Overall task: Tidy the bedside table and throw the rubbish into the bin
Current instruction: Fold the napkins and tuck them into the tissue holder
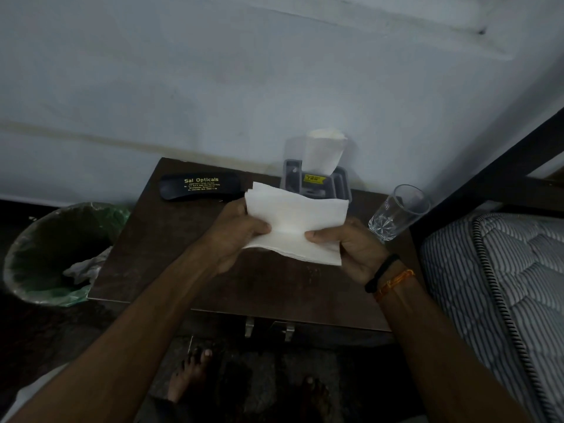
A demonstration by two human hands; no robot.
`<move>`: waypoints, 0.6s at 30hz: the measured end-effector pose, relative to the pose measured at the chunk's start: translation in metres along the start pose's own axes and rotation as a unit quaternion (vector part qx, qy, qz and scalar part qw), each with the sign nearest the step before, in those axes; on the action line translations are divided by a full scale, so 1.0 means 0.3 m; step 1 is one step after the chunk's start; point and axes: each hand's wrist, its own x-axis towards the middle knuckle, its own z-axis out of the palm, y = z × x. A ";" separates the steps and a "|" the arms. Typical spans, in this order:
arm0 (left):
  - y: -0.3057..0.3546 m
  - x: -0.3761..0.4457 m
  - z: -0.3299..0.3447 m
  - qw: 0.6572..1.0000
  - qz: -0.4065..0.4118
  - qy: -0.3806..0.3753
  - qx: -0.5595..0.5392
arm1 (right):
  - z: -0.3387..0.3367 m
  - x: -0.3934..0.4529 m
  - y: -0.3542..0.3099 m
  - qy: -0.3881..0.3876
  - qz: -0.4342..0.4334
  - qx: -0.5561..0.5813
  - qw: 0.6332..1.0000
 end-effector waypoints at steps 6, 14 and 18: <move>0.029 -0.017 0.001 0.999 0.015 -0.024 -0.042 | -0.002 -0.013 -0.023 -0.046 0.006 -0.011 0.999; 0.032 -0.010 -0.017 0.997 0.024 -0.034 -0.061 | -0.045 0.005 -0.029 -0.023 -0.033 0.019 0.999; 0.022 -0.009 -0.020 0.998 0.060 -0.034 -0.017 | -0.048 0.005 -0.029 0.017 -0.050 0.012 0.999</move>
